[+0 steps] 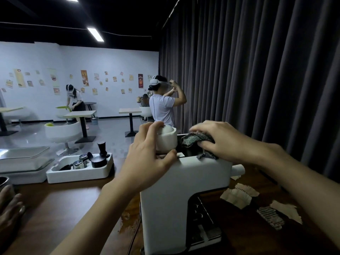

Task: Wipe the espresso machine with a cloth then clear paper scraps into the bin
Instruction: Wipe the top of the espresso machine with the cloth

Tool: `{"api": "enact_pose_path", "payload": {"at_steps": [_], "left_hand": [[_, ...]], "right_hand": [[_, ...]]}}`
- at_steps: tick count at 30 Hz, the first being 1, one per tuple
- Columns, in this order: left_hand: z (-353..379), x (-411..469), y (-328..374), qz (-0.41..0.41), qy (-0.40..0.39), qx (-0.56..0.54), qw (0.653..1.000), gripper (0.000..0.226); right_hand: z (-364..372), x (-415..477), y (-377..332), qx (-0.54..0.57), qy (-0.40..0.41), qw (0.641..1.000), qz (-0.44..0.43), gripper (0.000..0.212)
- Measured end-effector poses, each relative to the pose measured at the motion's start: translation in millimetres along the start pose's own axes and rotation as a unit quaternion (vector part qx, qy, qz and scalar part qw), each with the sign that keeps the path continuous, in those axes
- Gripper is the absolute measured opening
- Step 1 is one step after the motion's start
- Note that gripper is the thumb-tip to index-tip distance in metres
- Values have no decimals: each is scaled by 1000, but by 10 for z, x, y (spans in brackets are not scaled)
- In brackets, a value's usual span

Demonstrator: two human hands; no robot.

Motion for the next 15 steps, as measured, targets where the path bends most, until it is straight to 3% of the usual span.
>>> {"api": "enact_pose_path", "payload": {"at_steps": [3,5,8,11,15], "left_hand": [[0,-5,-3,9,-4,6,1000,76],[-7,-9,-10,16,-3,13,1000,78],[4,-6,-14,20,-4,13,1000,82],[6,10,-12,27,-1,18,999,82],[-9,24,-30,30,-4,23,999,89]], "right_hand": [[25,43,75,-45,-21,999,13,45],[64,-30,142,-8,-128,992,18,59],[3,-173,191,91,-268,958,38,53],[-73,-171,229,156,-306,937,61,48],[-18,-118,101,157,-294,942,50,42]]}}
Point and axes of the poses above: each hand's wrist, its own x-axis towards the middle knuckle, its own z-axis out of the palm, y = z × x, the point moved 7 cm from there along x, towards the middle knuckle, and after that the axes turned 10 degrees about x, right-handed, at the moved point
